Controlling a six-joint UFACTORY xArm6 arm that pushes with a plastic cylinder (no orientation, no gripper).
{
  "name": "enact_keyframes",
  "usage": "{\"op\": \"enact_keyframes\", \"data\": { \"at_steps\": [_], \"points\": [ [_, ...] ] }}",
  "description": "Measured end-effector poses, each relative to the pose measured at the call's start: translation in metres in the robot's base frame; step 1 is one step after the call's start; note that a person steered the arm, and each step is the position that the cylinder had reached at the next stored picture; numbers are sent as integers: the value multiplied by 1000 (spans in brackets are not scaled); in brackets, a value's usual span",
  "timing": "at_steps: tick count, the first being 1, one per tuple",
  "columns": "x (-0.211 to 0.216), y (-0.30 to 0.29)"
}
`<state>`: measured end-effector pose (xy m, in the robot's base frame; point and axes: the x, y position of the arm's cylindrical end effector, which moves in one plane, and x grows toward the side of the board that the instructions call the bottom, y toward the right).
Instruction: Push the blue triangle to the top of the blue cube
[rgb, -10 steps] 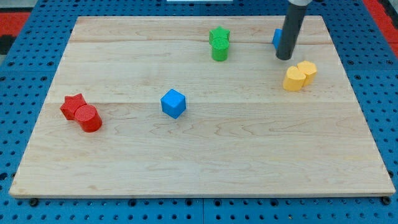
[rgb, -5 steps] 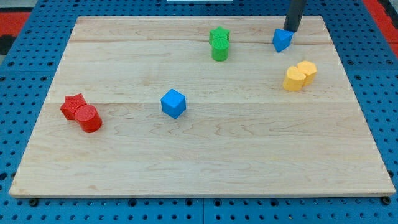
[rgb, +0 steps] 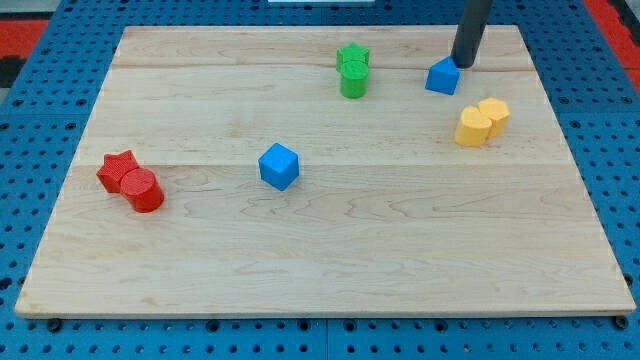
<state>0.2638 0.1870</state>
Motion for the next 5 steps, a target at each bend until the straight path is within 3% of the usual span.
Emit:
{"op": "enact_keyframes", "data": {
  "at_steps": [3,5],
  "points": [
    [46,-44],
    [34,-65]
  ]
}}
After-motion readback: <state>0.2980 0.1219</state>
